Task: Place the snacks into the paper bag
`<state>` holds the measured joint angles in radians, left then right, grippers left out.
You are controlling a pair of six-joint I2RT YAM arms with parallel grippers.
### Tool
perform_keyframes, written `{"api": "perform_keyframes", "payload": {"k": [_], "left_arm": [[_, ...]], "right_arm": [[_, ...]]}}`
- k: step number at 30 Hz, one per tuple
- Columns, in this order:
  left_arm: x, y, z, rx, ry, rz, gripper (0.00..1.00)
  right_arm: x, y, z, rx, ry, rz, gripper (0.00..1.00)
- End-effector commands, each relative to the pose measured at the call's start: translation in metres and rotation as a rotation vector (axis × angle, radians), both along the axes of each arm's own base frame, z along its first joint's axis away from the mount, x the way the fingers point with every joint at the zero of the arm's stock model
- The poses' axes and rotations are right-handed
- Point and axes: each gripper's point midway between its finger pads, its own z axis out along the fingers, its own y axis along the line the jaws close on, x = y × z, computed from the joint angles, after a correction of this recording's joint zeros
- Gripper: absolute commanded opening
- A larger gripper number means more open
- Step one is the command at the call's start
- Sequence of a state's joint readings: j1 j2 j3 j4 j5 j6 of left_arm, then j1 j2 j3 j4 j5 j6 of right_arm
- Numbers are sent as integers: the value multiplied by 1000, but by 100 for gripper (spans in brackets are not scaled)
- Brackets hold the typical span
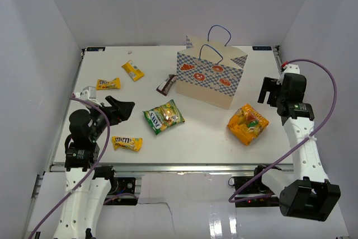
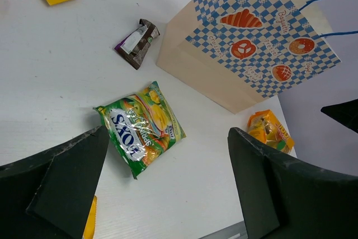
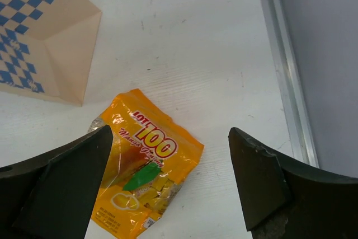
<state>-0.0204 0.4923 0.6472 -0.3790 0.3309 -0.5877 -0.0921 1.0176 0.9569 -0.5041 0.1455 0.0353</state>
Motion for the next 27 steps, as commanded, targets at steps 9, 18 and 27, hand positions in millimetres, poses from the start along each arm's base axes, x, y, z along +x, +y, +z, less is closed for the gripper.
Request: {"api": "perform_keyframes", "payload": {"k": [9, 18, 27], "left_arm": [[0, -2, -7, 16, 17, -20, 98], [3, -3, -11, 14, 29, -29, 98], [0, -2, -11, 29, 27, -31, 98]], "right_arm": [[1, 62, 12, -55, -15, 533, 90], [-25, 55, -22, -296, 188, 808, 90], [-31, 66, -72, -132, 269, 982, 93]]}}
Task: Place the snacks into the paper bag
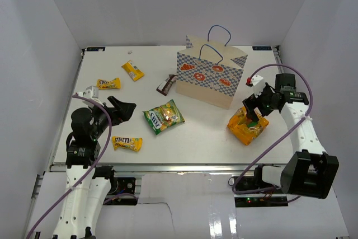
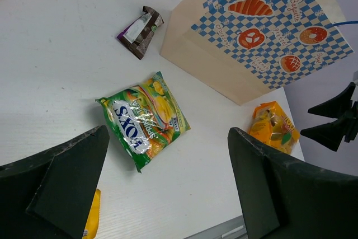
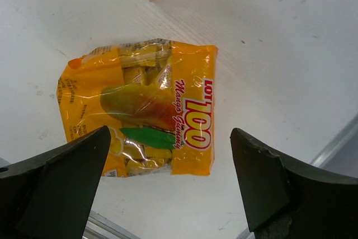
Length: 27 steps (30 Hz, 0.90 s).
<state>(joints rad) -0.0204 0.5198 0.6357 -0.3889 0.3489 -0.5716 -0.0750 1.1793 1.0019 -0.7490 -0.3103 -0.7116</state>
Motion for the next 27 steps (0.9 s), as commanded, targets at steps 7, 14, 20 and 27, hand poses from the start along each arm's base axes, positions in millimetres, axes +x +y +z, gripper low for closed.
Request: {"api": "perform_keyframes", "payload": {"k": [7, 14, 20, 27], "left_arm": [[-3, 0, -4, 16, 2, -14, 98], [2, -3, -5, 14, 12, -29, 98], [2, -2, -10, 12, 24, -25, 98], [3, -2, -11, 13, 31, -26, 98]], "right_arm": [[8, -23, -46, 90, 121, 133, 96], [11, -18, -91, 164, 258, 149, 96], [1, -21, -128, 161, 325, 139, 89], [-5, -20, -124, 252, 314, 161, 32]]}}
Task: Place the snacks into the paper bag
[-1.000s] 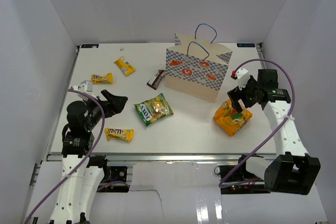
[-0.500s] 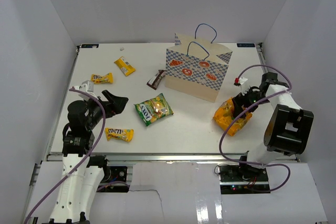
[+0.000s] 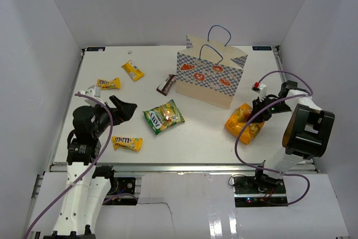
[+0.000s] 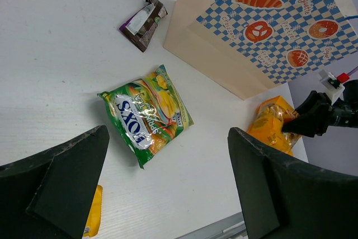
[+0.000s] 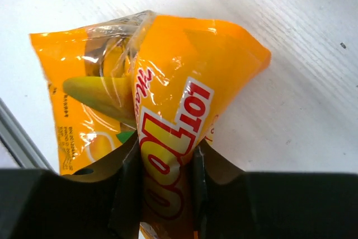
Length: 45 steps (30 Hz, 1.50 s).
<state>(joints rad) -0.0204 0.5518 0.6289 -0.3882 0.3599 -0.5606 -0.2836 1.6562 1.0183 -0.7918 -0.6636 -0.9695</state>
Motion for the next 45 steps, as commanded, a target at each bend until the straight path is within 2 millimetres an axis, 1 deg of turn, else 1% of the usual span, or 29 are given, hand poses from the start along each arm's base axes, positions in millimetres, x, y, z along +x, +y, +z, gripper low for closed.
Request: {"api": "perform_keyframes", "payload": {"k": [1, 2, 5, 8, 10, 12, 13, 17, 18, 21, 22, 24, 25, 27, 28, 29, 31, 32, 33, 35, 36, 37, 38, 39, 40, 42, 43, 44, 45], "left_arm": [[0, -1, -1, 5, -2, -13, 98], [1, -1, -2, 3, 0, -12, 98], [2, -2, -3, 1, 4, -15, 98], [4, -2, -3, 0, 5, -21, 98], [5, -3, -3, -2, 5, -25, 98], [6, -4, -5, -3, 7, -30, 98], [7, -4, -5, -5, 6, -31, 98], [8, -5, -6, -8, 4, -38, 98], [8, -6, -4, -9, -1, -42, 98], [8, -7, -6, -10, 2, -45, 98], [8, -7, -6, -9, 2, -47, 98], [7, -7, -6, -9, -2, -47, 98], [7, -7, -6, -8, -2, -49, 98], [6, -7, -6, -8, -5, -49, 98], [6, -7, -5, -7, -7, -49, 98], [6, -7, -5, -5, -9, -50, 98], [6, -7, -4, -6, -13, -51, 98], [7, -7, -4, -6, -9, -53, 98], [7, -8, -4, -7, -9, -54, 98], [8, -8, -3, -8, -12, -59, 98], [8, -9, -2, -9, -13, -63, 98], [8, -9, -2, -10, -11, -66, 98], [8, -10, -1, -11, -14, -69, 98], [7, -10, 0, -10, -16, -72, 98], [6, -10, 1, -11, -20, -72, 98], [4, -9, 3, -11, -27, -66, 98], [2, -9, 3, -12, -30, -65, 98], [2, -9, 3, -15, -28, -61, 98], [1, -9, 4, -16, -29, -60, 98]], "right_arm": [[-7, -15, -21, -53, -16, 44, 28], [-6, -18, -12, -43, -51, 44, 22], [-4, -23, 6, -6, -112, 34, 16], [0, -29, 43, 17, -235, 46, 10], [5, -31, 64, 2, -305, 61, 9], [11, -33, 92, -32, -396, 77, 8], [13, -33, 101, -39, -423, 80, 8], [26, -32, 155, -57, -556, 69, 8], [32, -33, 176, -65, -598, 57, 8], [41, -29, 217, -41, -690, 31, 8], [48, -30, 240, -34, -736, 2, 8], [52, -25, 272, 2, -795, -15, 8], [54, -21, 302, 38, -846, -29, 8], [56, -16, 333, 77, -893, -49, 8], [58, -13, 364, 75, -982, -33, 8], [57, -9, 378, 121, -976, -65, 8], [58, -2, 405, 152, -1029, -70, 8], [60, 3, 431, 180, -1087, -76, 8], [62, 7, 441, 194, -1111, -77, 8], [74, 22, 457, 211, -1150, -70, 8], [74, 30, 473, 200, -1193, -50, 8], [91, 42, 470, 211, -1174, -46, 8], [95, 48, 473, 210, -1180, -40, 8], [96, 65, 483, 218, -1206, -2, 8], [110, 66, 479, 201, -1205, -26, 8], [119, 76, 483, 187, -1236, -23, 8], [132, 83, 480, 170, -1248, -28, 8], [138, 87, 479, 161, -1252, -29, 8], [149, 90, 475, 141, -1255, -32, 8]]}}
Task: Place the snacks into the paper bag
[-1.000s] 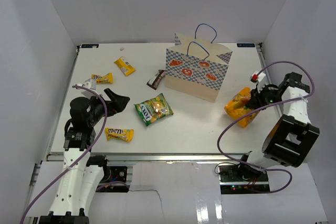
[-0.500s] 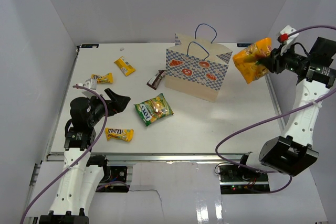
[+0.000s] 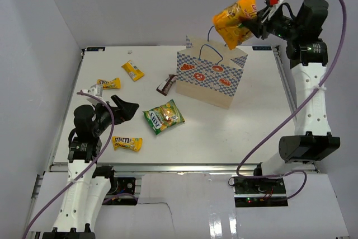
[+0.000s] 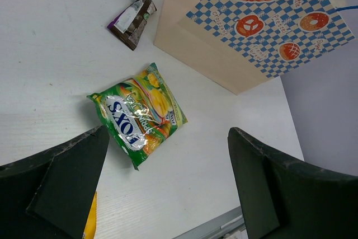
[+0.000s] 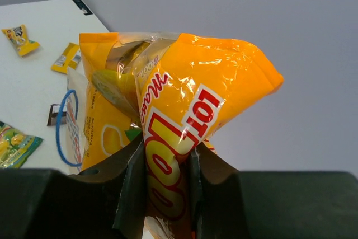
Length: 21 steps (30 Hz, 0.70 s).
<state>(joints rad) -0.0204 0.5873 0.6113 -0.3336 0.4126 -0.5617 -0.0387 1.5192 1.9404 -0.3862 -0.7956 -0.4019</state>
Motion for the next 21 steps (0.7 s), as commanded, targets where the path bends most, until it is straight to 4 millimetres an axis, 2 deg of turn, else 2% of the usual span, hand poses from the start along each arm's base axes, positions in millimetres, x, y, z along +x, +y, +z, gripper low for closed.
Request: {"api": "perform_keyframes", "payload": {"k": [1, 2, 3, 5, 9, 10, 13, 14, 17, 19, 21], "left_arm": [[-5, -1, 7, -2, -26, -9, 98], [-6, -1, 7, -2, -28, -9, 98], [-6, -1, 8, -2, -28, -9, 98], [-7, 0, 10, -2, -31, -6, 98], [-7, 0, 8, -4, -21, -5, 98], [-6, -1, 8, -5, -19, -10, 98], [-5, -3, 7, -2, -12, -29, 98], [-5, -5, 8, -3, -13, -40, 98], [-5, -6, 8, -4, -15, -49, 98], [-5, -8, 6, -9, -14, -61, 98], [-6, -11, 5, -16, -11, -76, 98]], "right_arm": [[32, -7, 34, -27, -157, -117, 8], [34, 6, 32, -26, -152, -93, 8], [41, 10, 26, -29, -139, -89, 8], [43, 14, 24, -46, -148, -84, 8], [44, 38, -5, -117, -144, -52, 8], [46, 38, -21, -141, -128, -72, 8], [43, 45, -35, -202, -165, -89, 8], [44, 47, -51, -228, -153, -87, 8], [38, 52, -65, -275, -159, -89, 8], [36, 54, -84, -346, -164, -88, 8], [34, 54, -99, -403, -163, -89, 13]]}}
